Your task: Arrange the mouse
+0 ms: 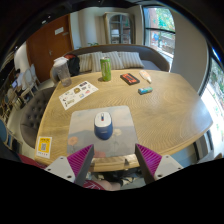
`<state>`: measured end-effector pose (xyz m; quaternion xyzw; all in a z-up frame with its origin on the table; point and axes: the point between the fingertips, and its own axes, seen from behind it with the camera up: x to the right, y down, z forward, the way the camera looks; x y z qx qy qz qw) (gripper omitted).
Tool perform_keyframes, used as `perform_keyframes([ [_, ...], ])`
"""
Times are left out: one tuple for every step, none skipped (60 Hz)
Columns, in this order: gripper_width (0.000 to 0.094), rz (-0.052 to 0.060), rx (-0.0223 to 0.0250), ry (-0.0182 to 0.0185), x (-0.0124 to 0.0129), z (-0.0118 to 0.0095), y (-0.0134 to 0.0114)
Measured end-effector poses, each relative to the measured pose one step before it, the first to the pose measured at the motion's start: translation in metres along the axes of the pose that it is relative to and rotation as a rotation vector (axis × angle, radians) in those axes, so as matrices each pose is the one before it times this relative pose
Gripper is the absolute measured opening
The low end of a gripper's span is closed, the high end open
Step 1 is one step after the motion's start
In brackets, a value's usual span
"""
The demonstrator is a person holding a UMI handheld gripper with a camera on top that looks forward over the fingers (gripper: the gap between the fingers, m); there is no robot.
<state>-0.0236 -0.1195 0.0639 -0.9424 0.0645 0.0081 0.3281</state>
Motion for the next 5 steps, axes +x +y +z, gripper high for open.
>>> perform_keyframes([
  [0.0838, 0.0060, -0.00759, 0.00634, 0.00340, -0.00608, 0.00485],
  [0.0835, 0.0066, -0.00841, 0.00592, 0.00323, -0.00570, 0.00465],
  [0.0838, 0.0062, -0.00872, 0.00525, 0.00322, -0.00550, 0.00479],
  [0.0837, 0.0054, -0.00870, 0.00460, 0.00277, -0.00499, 0.00481],
  [0.0839, 0.0047, -0.01226, 0.00444, 0.00266, -0.00546, 0.00341],
])
